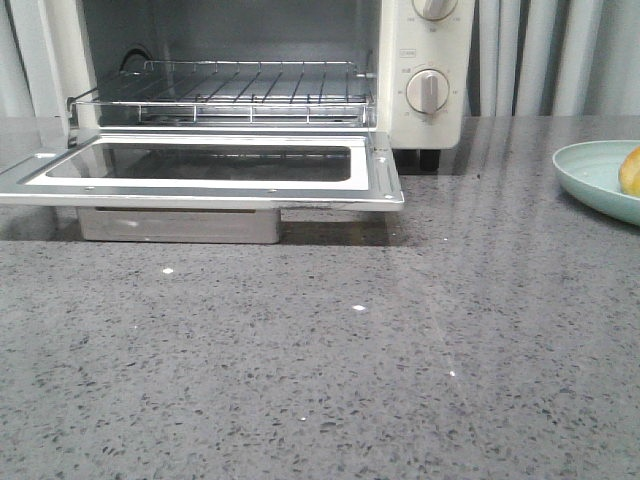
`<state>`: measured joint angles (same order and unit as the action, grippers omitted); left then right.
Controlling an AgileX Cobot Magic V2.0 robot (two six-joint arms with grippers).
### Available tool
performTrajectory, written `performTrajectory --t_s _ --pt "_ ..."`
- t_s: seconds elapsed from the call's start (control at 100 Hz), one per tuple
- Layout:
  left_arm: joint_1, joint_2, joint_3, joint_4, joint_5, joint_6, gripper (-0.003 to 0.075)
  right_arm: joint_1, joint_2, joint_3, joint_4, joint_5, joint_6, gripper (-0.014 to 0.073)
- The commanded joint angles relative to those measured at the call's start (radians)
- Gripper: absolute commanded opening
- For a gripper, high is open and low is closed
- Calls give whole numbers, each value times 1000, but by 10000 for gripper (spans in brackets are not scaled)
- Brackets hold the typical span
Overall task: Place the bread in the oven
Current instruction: 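Lower the right gripper over the croissant on the green plate and grasp it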
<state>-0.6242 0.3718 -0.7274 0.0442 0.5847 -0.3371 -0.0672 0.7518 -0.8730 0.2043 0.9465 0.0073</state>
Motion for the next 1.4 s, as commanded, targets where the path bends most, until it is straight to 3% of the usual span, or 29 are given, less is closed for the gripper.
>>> performTrajectory --t_s 0.0,0.13,0.2,0.26,0.36,0.83,1.39 --pt "-4 0 -29 2 -62 -5 -22 -2 58 -34 -1 -122 -7 -52" --pt "-4 0 -29 2 -62 -5 -22 -2 159 -54 -22 -175 -7 32" --pt "-4 0 -29 2 -62 -5 -22 -2 230 -90 -22 -143 -7 181" --pt "-4 0 -29 2 -62 -5 -22 -2 290 -130 -22 -114 -7 366" --pt "-4 0 -29 2 -62 -5 -22 -2 369 -199 -22 -81 -7 516" --pt "-4 0 -29 2 -62 -5 -21 -2 616 -430 -76 7 -7 517" --pt "-4 0 -29 -7 -68 -5 -22 -2 780 -444 -132 5 -13 517"
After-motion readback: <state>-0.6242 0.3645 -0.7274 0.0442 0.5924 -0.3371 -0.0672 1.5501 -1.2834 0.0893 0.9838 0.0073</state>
